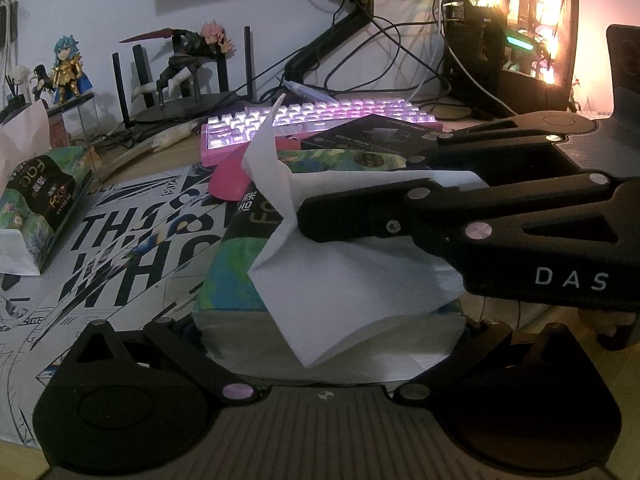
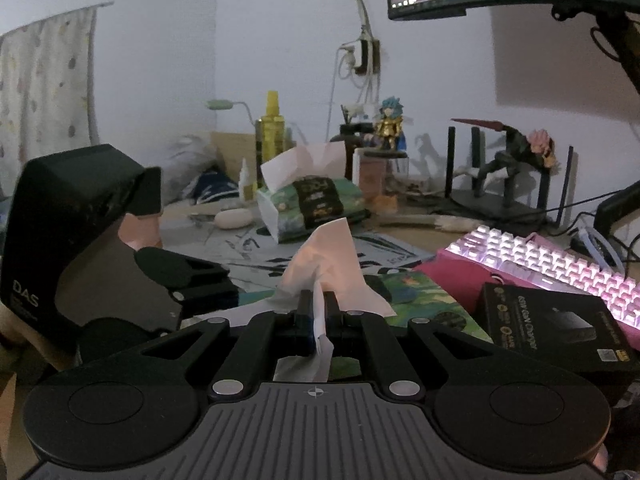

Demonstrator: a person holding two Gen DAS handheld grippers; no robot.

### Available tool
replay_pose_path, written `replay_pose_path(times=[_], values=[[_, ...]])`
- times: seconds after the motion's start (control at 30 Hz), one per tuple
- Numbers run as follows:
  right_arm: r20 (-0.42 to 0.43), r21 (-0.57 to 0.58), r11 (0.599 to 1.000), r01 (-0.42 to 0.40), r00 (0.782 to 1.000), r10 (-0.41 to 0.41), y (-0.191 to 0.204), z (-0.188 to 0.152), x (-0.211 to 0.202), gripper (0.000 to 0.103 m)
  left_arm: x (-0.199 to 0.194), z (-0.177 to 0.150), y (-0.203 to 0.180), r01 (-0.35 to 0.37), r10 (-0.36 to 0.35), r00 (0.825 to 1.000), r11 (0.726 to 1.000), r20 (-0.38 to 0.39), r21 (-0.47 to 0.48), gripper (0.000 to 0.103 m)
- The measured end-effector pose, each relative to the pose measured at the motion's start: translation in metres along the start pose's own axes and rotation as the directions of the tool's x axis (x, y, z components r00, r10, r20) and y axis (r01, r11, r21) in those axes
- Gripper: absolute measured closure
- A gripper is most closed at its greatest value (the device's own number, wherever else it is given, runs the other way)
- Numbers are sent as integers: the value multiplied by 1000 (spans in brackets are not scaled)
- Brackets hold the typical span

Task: Clean container
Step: 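Sweep the tissue back and forth over the pack top with the right gripper, then press the tissue down onto the pack top with the right gripper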

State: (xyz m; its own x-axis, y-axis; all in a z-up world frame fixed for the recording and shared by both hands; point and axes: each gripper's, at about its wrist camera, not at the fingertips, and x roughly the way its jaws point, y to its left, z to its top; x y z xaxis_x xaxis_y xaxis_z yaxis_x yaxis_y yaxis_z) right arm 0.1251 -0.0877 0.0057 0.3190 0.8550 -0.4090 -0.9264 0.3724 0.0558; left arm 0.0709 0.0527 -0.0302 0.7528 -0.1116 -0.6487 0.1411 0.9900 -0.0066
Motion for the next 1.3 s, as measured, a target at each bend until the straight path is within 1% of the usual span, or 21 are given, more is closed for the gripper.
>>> replay_pose_path(times=[0.1,0.3,0.53,0.87,1.07,1.3], values=[[3,-4,1000,9,1000,-9,0,-1,0,97,0,0,0,0,0,1000,1000,0,0,0],[7,-4,998,64,998,-64,-1,-1,2,97,0,0,0,0,0,1000,1000,0,0,0],[7,9,995,104,995,-104,-5,-2,4,97,0,0,0,0,0,1000,1000,0,0,0],[9,25,992,120,993,-120,-11,-4,5,97,0,0,0,0,0,1000,1000,0,0,0],[12,34,988,153,988,-154,-14,-4,5,97,0,0,0,0,0,1000,1000,0,0,0],[12,31,986,167,986,-167,-14,-4,5,97,0,0,0,0,0,1000,1000,0,0,0]])
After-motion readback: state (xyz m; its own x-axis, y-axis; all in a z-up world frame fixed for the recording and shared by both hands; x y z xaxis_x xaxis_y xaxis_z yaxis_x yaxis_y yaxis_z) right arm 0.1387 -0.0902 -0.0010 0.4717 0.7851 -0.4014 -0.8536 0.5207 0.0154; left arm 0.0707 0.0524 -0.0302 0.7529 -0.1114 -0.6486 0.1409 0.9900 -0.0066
